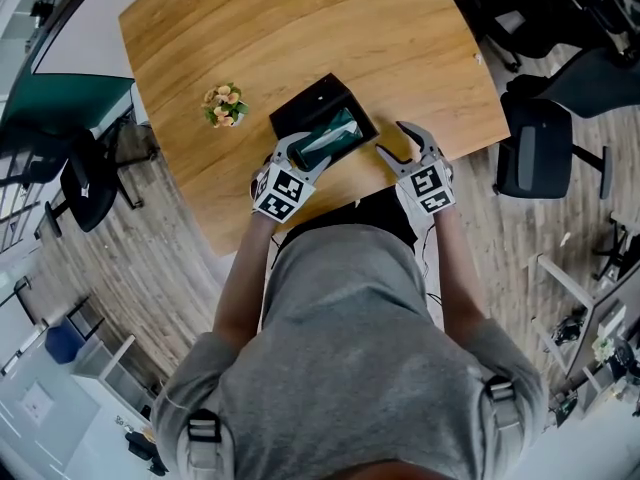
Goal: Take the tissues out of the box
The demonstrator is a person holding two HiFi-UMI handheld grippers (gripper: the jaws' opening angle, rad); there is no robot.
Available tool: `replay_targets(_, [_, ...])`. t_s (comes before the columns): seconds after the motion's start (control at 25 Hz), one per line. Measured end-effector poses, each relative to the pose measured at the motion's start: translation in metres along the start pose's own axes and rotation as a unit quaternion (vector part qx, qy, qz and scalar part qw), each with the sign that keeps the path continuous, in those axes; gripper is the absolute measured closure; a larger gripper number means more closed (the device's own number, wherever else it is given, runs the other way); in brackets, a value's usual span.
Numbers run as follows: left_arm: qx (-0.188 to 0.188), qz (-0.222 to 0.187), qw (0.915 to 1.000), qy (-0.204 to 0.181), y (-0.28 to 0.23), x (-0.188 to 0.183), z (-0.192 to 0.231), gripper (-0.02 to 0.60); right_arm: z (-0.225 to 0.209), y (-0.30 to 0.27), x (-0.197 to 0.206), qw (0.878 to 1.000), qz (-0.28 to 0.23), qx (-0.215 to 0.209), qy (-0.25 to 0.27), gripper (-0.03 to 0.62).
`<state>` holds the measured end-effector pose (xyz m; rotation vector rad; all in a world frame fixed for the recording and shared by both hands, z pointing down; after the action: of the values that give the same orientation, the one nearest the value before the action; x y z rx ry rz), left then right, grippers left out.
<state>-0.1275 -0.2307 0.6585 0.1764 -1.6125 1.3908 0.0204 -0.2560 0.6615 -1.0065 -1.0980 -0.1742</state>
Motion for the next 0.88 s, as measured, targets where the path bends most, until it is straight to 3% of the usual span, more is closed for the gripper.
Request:
replay_targets(0.44, [0.008,0.041,0.9991,-0.004,-0.024,0.011,0.004,0.345,-0.005,-0.005,0.012,1.000,0.013,-0.006,0.002,0.326])
replay_targets(0.88, [-0.009,0.081,0.9964,-0.024,-0.033,0.017,0.007,0.377,0.000,-0.009,0.015,1.000,0.015,-0.020,-0.004,0.329])
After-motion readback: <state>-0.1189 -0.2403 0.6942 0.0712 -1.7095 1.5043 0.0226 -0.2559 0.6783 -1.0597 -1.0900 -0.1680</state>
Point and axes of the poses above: the fingertips, and each gripper's own axes: y backward along the fingers, z to its left, x out of its underside, the point moved 1 cm from there along y, backward along the fingers, and after that the axes turned 6 degrees about x, right-handed, at the moved point
